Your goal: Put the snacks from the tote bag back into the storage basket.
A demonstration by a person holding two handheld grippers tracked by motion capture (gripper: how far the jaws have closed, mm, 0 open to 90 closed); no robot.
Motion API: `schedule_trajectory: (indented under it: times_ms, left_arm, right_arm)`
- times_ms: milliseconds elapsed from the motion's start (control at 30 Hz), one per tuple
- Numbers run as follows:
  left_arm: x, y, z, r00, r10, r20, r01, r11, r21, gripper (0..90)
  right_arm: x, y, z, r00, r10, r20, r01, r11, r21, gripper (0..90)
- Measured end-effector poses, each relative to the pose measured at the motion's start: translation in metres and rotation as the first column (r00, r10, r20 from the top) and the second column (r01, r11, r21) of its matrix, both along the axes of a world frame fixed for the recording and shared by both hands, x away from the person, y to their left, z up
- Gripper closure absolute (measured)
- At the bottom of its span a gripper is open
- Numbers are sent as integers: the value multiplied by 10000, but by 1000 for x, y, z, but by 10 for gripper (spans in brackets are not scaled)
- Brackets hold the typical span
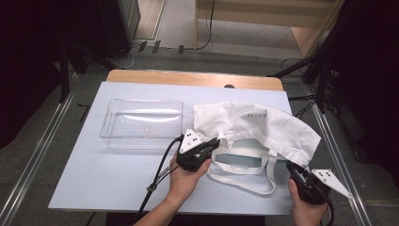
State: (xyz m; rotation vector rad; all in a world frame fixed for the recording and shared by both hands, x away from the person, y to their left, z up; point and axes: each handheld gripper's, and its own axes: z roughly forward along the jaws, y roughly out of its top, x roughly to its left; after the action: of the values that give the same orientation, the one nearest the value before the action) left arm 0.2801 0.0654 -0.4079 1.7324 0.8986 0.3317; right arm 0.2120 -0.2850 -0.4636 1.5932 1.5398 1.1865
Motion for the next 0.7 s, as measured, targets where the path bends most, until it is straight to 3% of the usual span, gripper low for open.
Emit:
schedule_trajectory:
  times_ms: [167, 233, 367, 500, 633, 700]
  left_arm:
    - [2, -1, 1, 9999, 43, -123, -45, 9998, -188, 886]
    - [1, -1, 2, 10000, 32, -77, -34, 9998, -215, 886]
    - [0, 2, 5, 10000, -55, -32, 54, 9994, -327, 886]
    - [-2, 3, 8, 9999, -159, 58, 162, 9983, -551, 885]
    - [-4, 5, 8, 9998, -210, 49, 212, 9984, -518, 885]
    - [-6, 6, 8, 9997, -244, 45, 247, 9983, -524, 885]
  right_arm:
    - [-20, 13, -7, 9975, 706, -99, -703, 9970, 323, 573]
    - [-21, 24, -7, 9915, 1298, -28, -1297, 9913, 229, 538]
    - [-18, 42, -8, 9835, 1809, -57, -1808, 9835, 67, 494]
    - [-10, 60, -9, 9781, 2081, -81, -2082, 9764, -571, 475]
    - [3, 75, -13, 9824, 1550, -1040, -1691, 9750, -1439, 520]
    - [8, 78, -13, 9815, 1415, -1287, -1624, 9719, -1702, 631]
